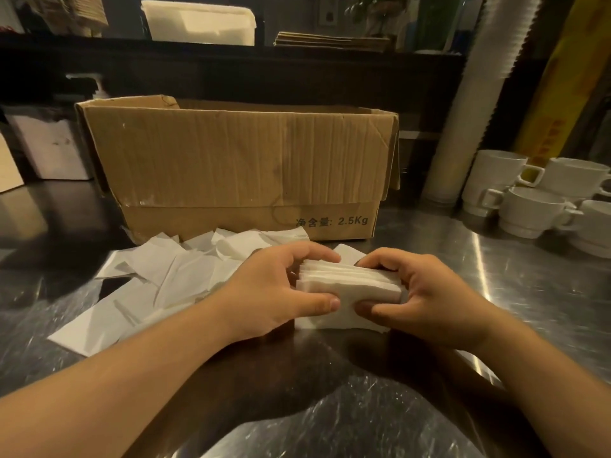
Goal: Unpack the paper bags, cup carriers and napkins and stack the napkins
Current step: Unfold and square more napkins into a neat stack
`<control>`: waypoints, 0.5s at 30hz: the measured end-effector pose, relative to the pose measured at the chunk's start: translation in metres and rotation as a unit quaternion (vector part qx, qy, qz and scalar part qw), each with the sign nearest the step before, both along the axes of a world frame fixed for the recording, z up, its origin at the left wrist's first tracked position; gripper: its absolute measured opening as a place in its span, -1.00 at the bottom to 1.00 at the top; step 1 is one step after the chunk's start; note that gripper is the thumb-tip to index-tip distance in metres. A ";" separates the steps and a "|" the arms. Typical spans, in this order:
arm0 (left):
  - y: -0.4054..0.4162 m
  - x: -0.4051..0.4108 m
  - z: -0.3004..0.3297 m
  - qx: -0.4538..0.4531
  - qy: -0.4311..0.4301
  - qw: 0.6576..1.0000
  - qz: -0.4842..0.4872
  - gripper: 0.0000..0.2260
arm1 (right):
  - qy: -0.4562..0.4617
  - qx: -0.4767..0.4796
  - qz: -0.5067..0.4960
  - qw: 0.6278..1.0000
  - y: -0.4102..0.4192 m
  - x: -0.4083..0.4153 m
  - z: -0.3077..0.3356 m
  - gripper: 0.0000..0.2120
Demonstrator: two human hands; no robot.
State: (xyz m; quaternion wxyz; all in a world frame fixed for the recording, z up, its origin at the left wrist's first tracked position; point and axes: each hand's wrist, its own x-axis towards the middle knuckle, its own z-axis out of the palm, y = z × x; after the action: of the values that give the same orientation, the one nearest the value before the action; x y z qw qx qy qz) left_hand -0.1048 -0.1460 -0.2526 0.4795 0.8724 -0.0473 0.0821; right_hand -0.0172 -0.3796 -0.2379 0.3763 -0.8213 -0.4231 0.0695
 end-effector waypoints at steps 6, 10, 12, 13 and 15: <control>0.003 0.001 -0.001 0.009 -0.013 1.000 0.001 -0.47 | 0.010 -0.018 -0.013 1.000 -0.001 0.004 -0.001 -0.57; 0.004 0.002 0.000 0.021 -0.033 0.999 0.010 -0.47 | 0.011 -0.018 -0.029 0.999 0.000 0.004 -0.001 -0.57; 0.005 0.003 -0.001 0.018 -0.017 1.000 0.005 -0.43 | 0.024 -0.032 -0.029 0.999 0.000 0.004 0.000 -0.57; 0.006 0.004 -0.002 0.023 -0.015 1.000 0.006 -0.43 | 0.025 -0.032 -0.033 0.999 0.000 0.004 0.000 -0.57; 0.006 0.004 -0.002 0.015 -0.017 1.000 0.013 -0.44 | 0.020 -0.025 -0.048 0.998 0.001 0.005 0.000 -0.59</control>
State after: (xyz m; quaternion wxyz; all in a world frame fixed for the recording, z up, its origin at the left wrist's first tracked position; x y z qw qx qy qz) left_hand -0.1006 -0.1400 -0.2549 0.4642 0.8787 -0.0455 0.1018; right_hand -0.0123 -0.3786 -0.2380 0.3667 -0.8484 -0.3737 0.0782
